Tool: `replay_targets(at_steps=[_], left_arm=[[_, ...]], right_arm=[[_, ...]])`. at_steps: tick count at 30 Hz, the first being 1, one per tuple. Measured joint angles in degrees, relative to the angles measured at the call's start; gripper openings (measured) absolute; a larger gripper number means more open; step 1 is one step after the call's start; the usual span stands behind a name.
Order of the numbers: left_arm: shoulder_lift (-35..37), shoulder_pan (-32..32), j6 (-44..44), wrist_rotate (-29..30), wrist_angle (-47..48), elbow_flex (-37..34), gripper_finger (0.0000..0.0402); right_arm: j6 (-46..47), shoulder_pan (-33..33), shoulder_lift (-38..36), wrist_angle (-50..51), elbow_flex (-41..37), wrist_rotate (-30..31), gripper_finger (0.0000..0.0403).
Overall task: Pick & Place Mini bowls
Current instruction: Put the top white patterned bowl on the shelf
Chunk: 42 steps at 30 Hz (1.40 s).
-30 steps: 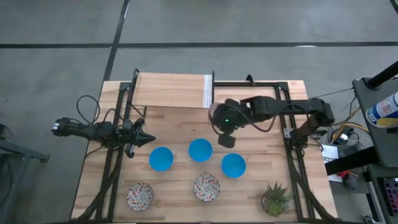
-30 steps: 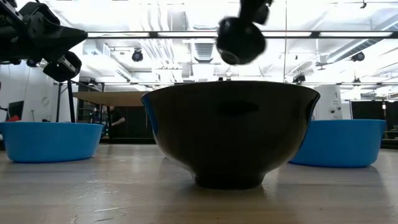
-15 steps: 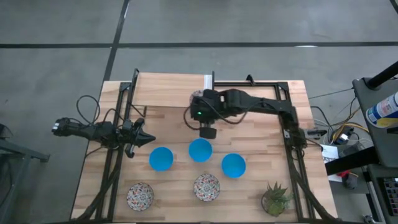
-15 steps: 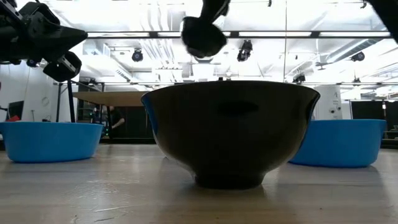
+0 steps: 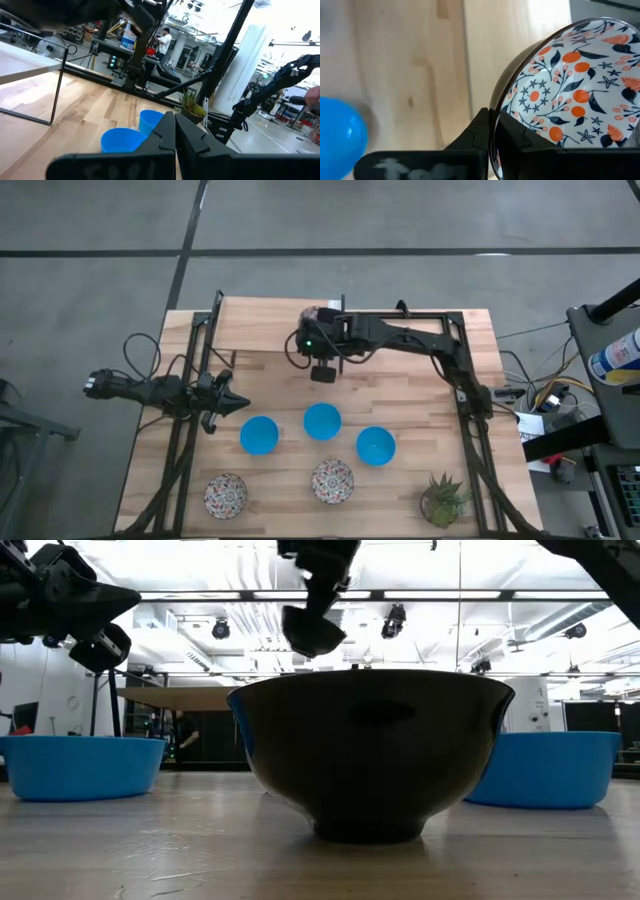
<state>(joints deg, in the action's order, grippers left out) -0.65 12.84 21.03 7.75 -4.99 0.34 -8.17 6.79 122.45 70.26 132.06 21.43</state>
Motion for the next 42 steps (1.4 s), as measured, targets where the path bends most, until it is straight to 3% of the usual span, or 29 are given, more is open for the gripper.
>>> replay_targets(at_steps=[12,31,42], left_arm=[[-0.9,0.0,0.0,0.0,0.6,0.0,0.0000],[-1.4,0.0,0.0,0.0,1.1,0.0,0.0000],[-1.4,0.0,0.0,0.0,1.1,0.0,0.0000]], right_arm=[[-3.5,4.9,3.2,-1.2,-2.1,-0.4,0.0013],[-7.9,5.1,3.3,-1.5,-3.2,-1.1,0.0014],[-8.5,5.3,3.2,-1.7,-3.3,-3.4,0.0083]])
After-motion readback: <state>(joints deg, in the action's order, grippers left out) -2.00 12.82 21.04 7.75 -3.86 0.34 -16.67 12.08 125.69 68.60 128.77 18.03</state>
